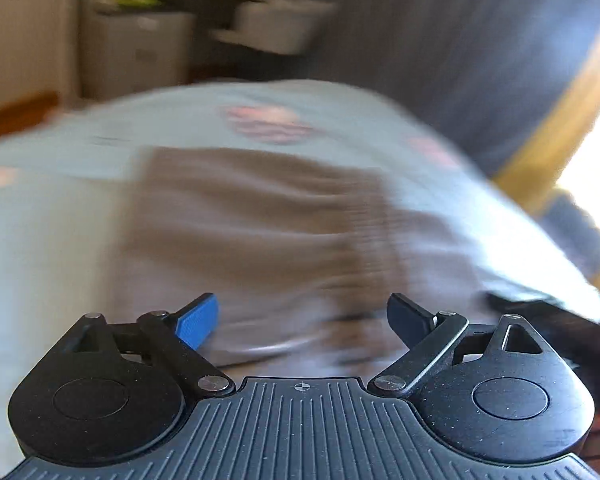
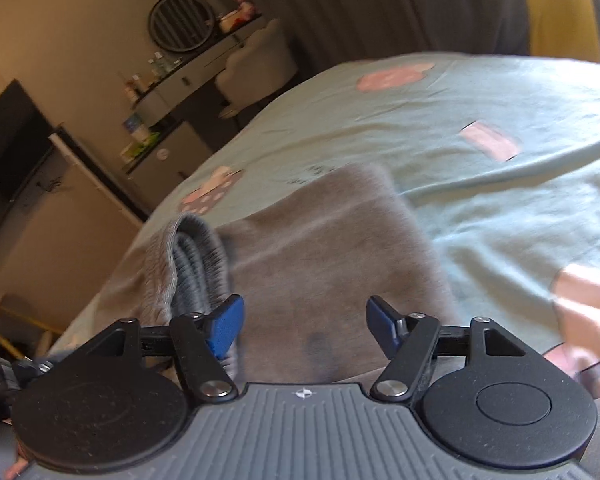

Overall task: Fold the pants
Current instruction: 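Grasp the ribbed waistband with the right tool and lift it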

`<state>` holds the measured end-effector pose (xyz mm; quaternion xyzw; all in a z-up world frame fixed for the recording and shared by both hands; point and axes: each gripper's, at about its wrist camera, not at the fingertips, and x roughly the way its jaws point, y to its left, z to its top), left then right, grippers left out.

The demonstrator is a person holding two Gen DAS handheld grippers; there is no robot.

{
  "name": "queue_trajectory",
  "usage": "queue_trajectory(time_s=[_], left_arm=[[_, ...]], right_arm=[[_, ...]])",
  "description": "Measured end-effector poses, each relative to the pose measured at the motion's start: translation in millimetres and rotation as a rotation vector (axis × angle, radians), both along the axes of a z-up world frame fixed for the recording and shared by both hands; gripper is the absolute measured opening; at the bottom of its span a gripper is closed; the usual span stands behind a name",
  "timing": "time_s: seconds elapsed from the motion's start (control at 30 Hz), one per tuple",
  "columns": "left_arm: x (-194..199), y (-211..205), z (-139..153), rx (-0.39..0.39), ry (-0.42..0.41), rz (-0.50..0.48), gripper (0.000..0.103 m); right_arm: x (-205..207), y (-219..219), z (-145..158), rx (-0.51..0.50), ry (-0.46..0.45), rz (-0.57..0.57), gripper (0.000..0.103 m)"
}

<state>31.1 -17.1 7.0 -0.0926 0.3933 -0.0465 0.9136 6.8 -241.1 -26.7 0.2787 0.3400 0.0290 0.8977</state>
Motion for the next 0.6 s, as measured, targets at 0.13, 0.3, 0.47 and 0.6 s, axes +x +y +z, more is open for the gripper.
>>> queue_trajectory(time_s=[0.13,0.3,0.47,0.6], left_arm=[[-3.1,39.2,-20.5,0.156,0.101,0.2,0.095],[3.4,89.9,-39.3,-0.067,0.16,0.354,0.095],[4.9,94.7,-42.3,-0.096,0.164,0.34,0.095],[-0.8,74.6,-43.4,-0.075,0.157,0.248,0.095]], right_arm=[[21.1,20.3,-9.2,0.079,0.067,0.107,0.07],[52.0,39.1,-12.4,0.148,0.088,0.189,0.076],[76.0,36.4,-28.1,0.281,0.139,0.192,0.088],[93.0,41.7,-43.4,0.358,0.195,0.204,0.09]])
